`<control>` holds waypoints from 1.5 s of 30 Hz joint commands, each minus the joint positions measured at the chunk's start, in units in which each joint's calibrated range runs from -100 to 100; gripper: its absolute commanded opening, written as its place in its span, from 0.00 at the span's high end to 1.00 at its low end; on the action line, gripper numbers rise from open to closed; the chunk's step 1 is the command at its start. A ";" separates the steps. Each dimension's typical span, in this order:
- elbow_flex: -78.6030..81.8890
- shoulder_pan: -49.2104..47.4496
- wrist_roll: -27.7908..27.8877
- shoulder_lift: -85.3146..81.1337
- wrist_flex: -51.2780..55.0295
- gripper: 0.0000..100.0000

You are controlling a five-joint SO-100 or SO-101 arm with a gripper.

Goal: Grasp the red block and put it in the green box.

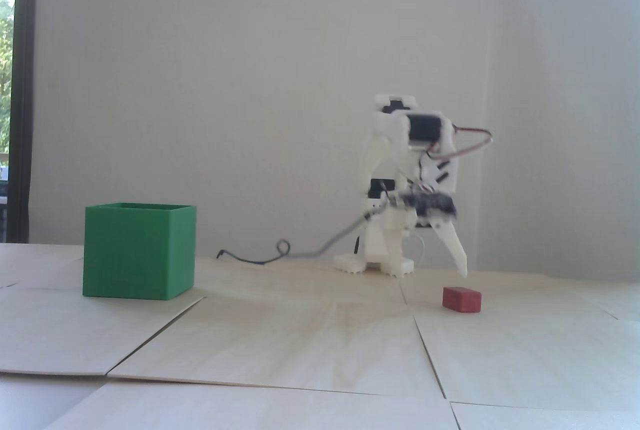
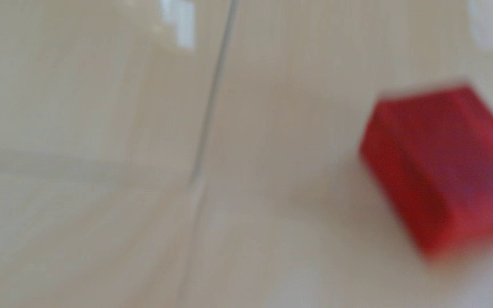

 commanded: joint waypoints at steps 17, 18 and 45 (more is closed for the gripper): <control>-27.12 2.11 0.47 9.43 1.87 0.67; -27.12 1.95 0.52 9.43 1.87 0.67; -27.03 -9.80 0.52 12.27 4.23 0.67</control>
